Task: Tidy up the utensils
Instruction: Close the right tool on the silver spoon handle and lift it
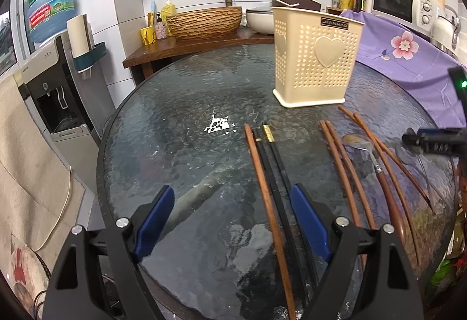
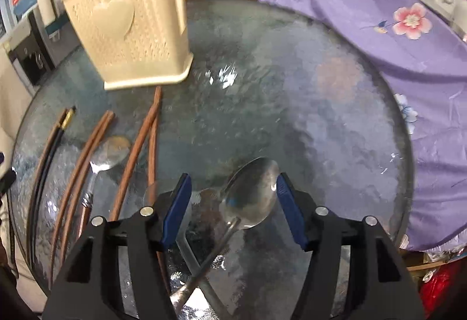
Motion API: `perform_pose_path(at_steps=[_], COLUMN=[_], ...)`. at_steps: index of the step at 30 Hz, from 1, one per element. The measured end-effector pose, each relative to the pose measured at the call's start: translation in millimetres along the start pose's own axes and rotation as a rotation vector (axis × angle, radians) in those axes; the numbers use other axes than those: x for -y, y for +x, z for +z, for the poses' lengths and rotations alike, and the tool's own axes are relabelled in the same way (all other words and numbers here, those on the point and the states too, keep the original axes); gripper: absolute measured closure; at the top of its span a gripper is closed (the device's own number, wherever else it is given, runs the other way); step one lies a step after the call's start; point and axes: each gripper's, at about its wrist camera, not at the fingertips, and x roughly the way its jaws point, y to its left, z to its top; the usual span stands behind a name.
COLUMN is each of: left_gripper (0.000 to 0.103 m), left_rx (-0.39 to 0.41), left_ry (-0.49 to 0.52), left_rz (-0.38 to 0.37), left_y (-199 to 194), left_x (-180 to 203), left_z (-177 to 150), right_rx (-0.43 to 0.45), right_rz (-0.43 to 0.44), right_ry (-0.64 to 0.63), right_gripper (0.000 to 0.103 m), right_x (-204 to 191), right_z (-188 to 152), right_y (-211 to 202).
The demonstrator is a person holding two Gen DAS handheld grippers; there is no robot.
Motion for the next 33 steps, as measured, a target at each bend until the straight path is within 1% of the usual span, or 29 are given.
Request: perform_pose_path(at_steps=[2,6,8,10,14,15,18,19,21,25,29,33], left_gripper=[0.022,0.021,0.020,0.020,0.020,0.020,0.019,0.019,0.019,0.019,0.018,0.016], left_rx=[0.000,0.004,0.005,0.004,0.001,0.002,0.004,0.004,0.004,0.009,0.013,0.012], left_ry=[0.005,0.006,0.005,0.005,0.005,0.006,0.010,0.011,0.009,0.007,0.021,0.024], left_rz=[-0.002,-0.007,-0.008,-0.010,-0.010,-0.011,-0.011,-0.011,-0.010,-0.013,-0.018,-0.015], left_y=[0,0,0,1,2,1,0,0,0,-1,-3,-1], left_x=[1,2,2,2,4,4,4,4,4,5,8,8], left_z=[0,1,0,0,0,0,0,0,1,3,4,5], right_rx=[0.021,-0.030,-0.055,-0.069,-0.059,-0.057,-0.054,-0.056,-0.067,-0.076,-0.066,-0.070], right_rz=[-0.012,-0.018,0.012,0.033,0.011,0.011,-0.013,-0.008,-0.001,0.046,0.031,0.038], right_ry=[0.004,0.014,0.047,0.052,0.043,0.048,0.016,0.005,-0.032,-0.071,-0.072,-0.078], right_gripper=[0.042,0.042,0.043,0.043,0.052,0.053,0.053,0.053,0.057,0.059,0.058,0.058], right_x=[4,10,13,10,5,6,4,3,-5,-13,-10,-8], right_z=[0,-6,-13,-16,-10,-7,3,6,11,15,10,4], right_y=[-7,0,2,5,13,16,25,26,29,32,27,25])
